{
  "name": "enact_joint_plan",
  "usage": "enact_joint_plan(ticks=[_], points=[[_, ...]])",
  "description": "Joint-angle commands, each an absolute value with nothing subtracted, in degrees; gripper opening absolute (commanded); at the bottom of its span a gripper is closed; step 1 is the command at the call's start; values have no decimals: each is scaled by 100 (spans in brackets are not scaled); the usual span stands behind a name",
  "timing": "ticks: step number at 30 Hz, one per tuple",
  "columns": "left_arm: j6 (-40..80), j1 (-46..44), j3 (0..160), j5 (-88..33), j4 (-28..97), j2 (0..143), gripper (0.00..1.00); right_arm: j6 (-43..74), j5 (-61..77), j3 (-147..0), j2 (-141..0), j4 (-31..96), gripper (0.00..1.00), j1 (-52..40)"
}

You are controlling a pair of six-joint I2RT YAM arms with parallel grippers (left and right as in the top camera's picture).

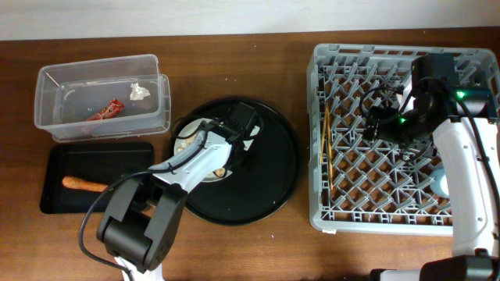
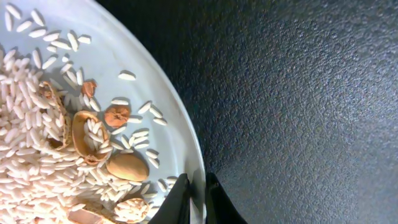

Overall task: Sort waste into correct bins and load items into the dishwasher rack
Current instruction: 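Lift the plate with the left gripper and carry it left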

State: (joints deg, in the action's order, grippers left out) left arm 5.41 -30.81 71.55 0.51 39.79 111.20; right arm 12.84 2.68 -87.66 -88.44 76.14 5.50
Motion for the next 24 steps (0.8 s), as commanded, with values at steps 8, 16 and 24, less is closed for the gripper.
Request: enact_joint_plan(ticks=[8,16,24], points=[[685,-3076,6914,292,4160,11336,17,1243,279,-8796,-8864,7658,100,565],[685,-3076,6967,462,4261,11389,1,1243,279,-8796,-8864,7664,100,565],[965,-3098,7747,895,5304,11386,1,1243,279,-8796,-8864,7675,100,565]])
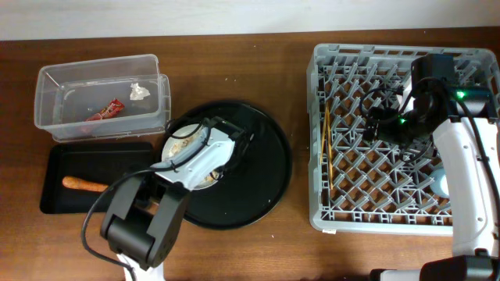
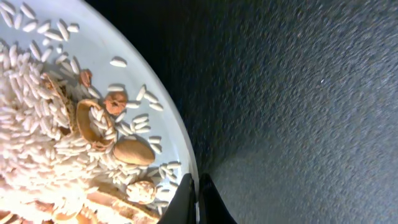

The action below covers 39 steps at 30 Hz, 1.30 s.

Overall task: Sort waste into correct bins and load items into the dishwasher rack
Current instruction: 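Lift the plate with the left gripper and carry it left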

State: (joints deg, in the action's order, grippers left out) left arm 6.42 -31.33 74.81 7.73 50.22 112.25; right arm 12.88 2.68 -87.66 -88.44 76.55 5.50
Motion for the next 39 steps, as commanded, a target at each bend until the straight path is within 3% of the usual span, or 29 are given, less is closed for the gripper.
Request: enact_joint_plan(ticks=[1,12,33,39], points=[[965,-3098,7861,893,5424,11389,1,1243,279,-8796,-8864,7673,100,565],[1726,-3098,8429,1304,6333,11332,1,1240,276,-8796,-8864,7673,100,565],[1868,-3087,8462,1518,6967,10195,1,1240,276,-8796,-8864,7675,100,565],[2034,-2561,8462,1472,7194,9953,0,1238,274,-8796,-8864,7699,100,565]])
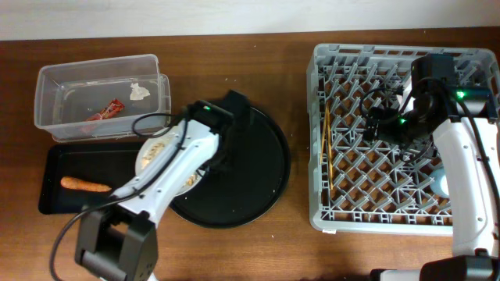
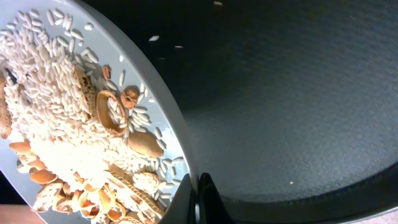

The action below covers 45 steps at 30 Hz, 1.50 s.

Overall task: Sort waste into correct bins and load items into the dishwasher rack
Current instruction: 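Lift the plate with the left gripper and carry it left, then tilt the plate over the black tray to dump the rice scraps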

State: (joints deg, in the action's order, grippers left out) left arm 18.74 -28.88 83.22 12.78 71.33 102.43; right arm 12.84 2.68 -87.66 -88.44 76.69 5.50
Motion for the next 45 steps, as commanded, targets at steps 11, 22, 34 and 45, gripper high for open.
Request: enact_joint_plan(ticks=[11,22,34,45], points=[[1009,-886,8451,220,7072,9898,0,1236,235,-8796,-8864,7730,100,565],[-1011,1706,8447,-3868,7113,9898,0,1221,233,-8796,-8864,7762,100,565],[-1382,3616,8447,-6292,7317,9898,0,1225,235,-8796,-8864,7787,100,565],[-1326,3983,8449,-6665,7583,9898,0,1223,235,-8796,-8864,7784,100,565]])
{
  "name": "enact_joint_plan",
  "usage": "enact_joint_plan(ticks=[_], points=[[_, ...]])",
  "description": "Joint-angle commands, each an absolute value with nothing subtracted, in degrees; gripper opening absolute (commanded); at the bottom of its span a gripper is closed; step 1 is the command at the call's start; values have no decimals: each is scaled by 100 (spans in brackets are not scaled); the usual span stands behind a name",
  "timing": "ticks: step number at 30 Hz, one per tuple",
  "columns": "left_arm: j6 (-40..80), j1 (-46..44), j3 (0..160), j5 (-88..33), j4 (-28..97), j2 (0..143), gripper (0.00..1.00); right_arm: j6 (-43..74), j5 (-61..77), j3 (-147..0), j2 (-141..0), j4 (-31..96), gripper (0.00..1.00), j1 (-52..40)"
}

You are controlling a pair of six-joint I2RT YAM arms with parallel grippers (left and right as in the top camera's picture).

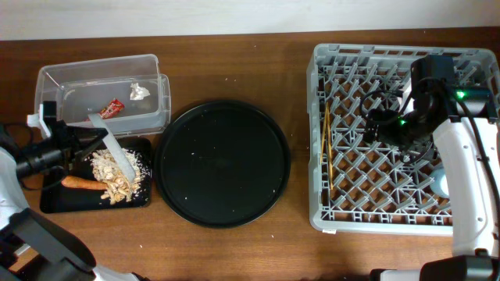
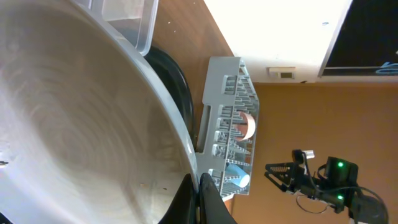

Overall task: Sort waste into correct bins and load items into the dishwasher rack
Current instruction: 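Tilt the plate over the black tray to dump the rice scraps, then carry the emptied plate back and set it on the round tray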

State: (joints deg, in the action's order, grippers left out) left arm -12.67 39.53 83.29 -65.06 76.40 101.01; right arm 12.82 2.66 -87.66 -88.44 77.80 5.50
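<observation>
A white plate (image 1: 117,156) stands tilted on edge over the black rectangular tray (image 1: 58,199) at the far left, with my left gripper (image 1: 91,140) shut on its rim. In the left wrist view the plate's bare face (image 2: 81,124) fills the frame, the fingers (image 2: 200,200) pinching its edge. A pile of rice and nut scraps (image 1: 114,178) lies in that tray beside a carrot (image 1: 78,184). My right gripper (image 1: 380,125) hovers open over the grey dishwasher rack (image 1: 328,222), holding nothing.
A clear bin (image 1: 160,101) behind the tray holds a red wrapper (image 1: 115,108) and a white crumpled scrap (image 1: 139,91). A round black tray (image 1: 223,162) with a few crumbs sits mid-table. Chopsticks (image 1: 328,152) and a pale cup (image 1: 442,184) lie in the rack.
My left gripper has moved the plate from the round tray's left edge to over the black rectangular tray and tipped it on edge. The food now lies in that tray. The right arm is unchanged.
First my left gripper was around the plate's rim on the round black tray, the plate full of rice and nuts. Then it was shut on the rim, then the plate was at the tray's left edge. Now the plate is bare and the food lies in the rectangular tray.
</observation>
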Motion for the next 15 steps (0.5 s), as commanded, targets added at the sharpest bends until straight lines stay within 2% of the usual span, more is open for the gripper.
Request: enact_joint_plan(ticks=[1,5,9,15], points=[[-1321,3992,8447,-6657,7629,9896,0,1223,233,-8796,-8864,7784,100,565],[-1122,4003,8447,-6777,7644,9898,0,1223,235,-8796,-8864,7784,100,565],[-974,4003,8447,-6331,7384,9889,0,1223,235,-8796,-8864,7782,100,565],[-1278,4003,8447,-6399,7594,9859,0,1221,233,-8796,-8864,7787,100,565]])
